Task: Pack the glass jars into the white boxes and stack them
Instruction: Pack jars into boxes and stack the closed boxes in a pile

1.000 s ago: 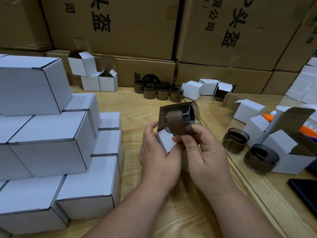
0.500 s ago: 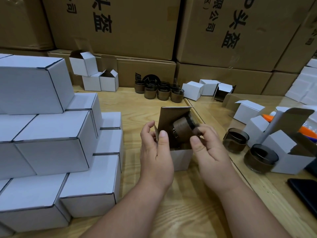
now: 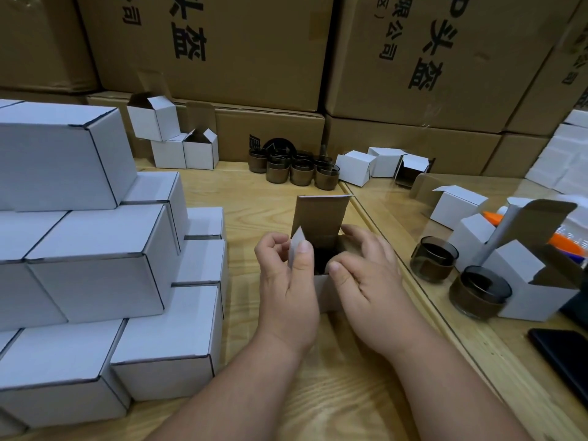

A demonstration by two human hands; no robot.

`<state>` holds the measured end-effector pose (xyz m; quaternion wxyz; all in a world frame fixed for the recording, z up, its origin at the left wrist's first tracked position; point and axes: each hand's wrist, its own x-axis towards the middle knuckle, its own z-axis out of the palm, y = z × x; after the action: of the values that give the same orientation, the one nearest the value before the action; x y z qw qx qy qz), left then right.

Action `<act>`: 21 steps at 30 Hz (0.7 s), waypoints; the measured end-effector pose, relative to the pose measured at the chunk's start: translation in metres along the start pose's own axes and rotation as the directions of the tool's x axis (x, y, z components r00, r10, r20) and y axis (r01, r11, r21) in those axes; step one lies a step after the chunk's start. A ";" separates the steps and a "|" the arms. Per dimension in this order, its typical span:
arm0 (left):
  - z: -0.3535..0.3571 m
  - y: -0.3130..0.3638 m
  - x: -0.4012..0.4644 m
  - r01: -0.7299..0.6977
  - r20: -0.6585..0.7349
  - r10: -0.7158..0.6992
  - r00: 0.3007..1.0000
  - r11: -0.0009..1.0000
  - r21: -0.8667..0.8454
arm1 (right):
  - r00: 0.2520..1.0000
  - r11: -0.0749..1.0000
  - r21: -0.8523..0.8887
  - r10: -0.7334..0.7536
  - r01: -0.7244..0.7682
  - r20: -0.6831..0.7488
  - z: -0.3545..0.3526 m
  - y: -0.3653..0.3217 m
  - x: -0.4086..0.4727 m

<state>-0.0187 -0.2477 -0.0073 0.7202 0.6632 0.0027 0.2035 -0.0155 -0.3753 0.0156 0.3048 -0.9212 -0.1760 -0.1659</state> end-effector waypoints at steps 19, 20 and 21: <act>0.002 -0.002 -0.001 0.034 0.053 -0.037 0.998 0.997 0.063 | 0.902 0.538 0.803 0.432 -0.258 0.000 0.008 0.012 0.010; 0.001 0.000 -0.001 0.018 0.058 -0.020 0.998 0.999 0.051 | 0.906 0.556 0.792 0.423 -0.253 -0.007 0.008 0.011 0.010; 0.001 0.001 -0.001 0.003 0.065 -0.006 0.998 0.999 0.046 | 0.911 0.564 0.788 0.411 -0.247 -0.008 0.008 0.010 0.010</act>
<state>-0.0202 -0.2492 -0.0062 0.7052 0.6857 -0.0146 0.1798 -0.0007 -0.3755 0.0092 0.7098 -0.6966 -0.0238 -0.1018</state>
